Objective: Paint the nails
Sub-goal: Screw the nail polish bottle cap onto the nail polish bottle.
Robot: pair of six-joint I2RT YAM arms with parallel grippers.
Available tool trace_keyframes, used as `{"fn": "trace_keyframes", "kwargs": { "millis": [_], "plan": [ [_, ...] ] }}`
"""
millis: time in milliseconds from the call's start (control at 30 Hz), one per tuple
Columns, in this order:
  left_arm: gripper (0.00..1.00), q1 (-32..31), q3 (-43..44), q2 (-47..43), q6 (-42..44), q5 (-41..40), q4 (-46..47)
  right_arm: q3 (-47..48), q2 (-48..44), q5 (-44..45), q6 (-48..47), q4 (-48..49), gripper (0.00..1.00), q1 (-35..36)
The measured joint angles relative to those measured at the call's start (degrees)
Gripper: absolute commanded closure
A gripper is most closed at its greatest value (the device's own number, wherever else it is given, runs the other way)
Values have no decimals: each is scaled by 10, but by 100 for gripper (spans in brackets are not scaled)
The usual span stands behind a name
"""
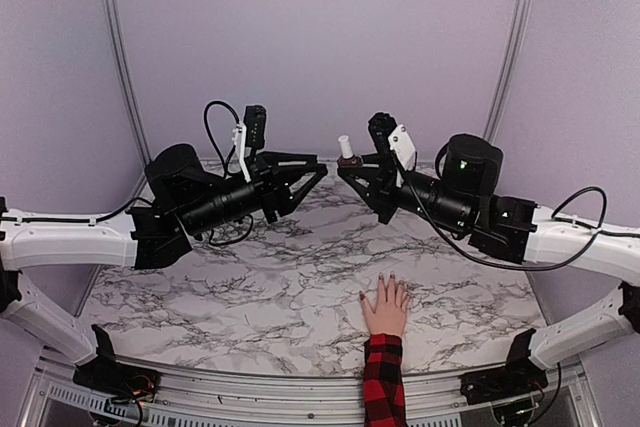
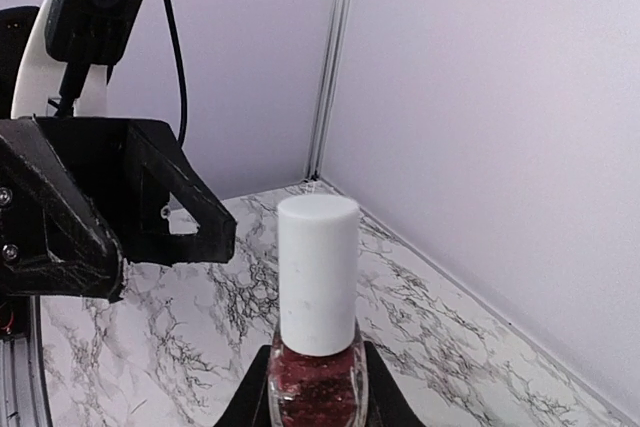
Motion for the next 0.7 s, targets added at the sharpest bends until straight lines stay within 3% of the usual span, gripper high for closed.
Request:
{"fn": "trace_keyframes", "kwargs": {
  "millis": [167, 400, 700],
  "plan": [
    [59, -2, 11, 21, -28, -47, -3, 3, 26, 127, -31, 4, 100, 49],
    [62, -4, 41, 57, -58, -89, -8, 12, 58, 220, -66, 1, 100, 83],
    [92, -7, 64, 81, -79, -94, -8, 22, 72, 279, -90, 0, 100, 97]
  ]
}}
